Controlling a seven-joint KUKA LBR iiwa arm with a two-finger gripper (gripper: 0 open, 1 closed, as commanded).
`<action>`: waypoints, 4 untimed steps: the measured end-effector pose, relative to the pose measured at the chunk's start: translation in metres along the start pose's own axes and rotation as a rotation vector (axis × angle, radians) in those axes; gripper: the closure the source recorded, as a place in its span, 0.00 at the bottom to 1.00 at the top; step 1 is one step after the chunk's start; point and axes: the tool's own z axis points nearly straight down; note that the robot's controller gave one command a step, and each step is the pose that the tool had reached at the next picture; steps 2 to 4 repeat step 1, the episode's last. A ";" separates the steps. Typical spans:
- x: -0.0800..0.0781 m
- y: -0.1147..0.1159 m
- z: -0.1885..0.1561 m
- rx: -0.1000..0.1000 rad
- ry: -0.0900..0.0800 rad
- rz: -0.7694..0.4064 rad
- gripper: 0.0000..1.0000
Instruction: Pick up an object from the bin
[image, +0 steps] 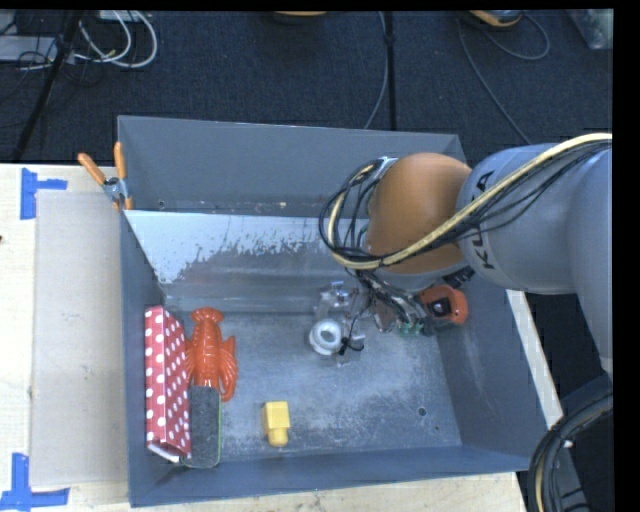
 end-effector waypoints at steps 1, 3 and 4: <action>0.000 0.000 -0.003 0.000 0.000 0.001 1.00; 0.000 0.000 -0.003 0.000 0.000 0.001 1.00; 0.000 0.000 -0.003 0.000 0.000 0.001 1.00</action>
Offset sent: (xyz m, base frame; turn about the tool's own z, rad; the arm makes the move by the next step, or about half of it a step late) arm 0.0001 -0.0001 0.0817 0.0000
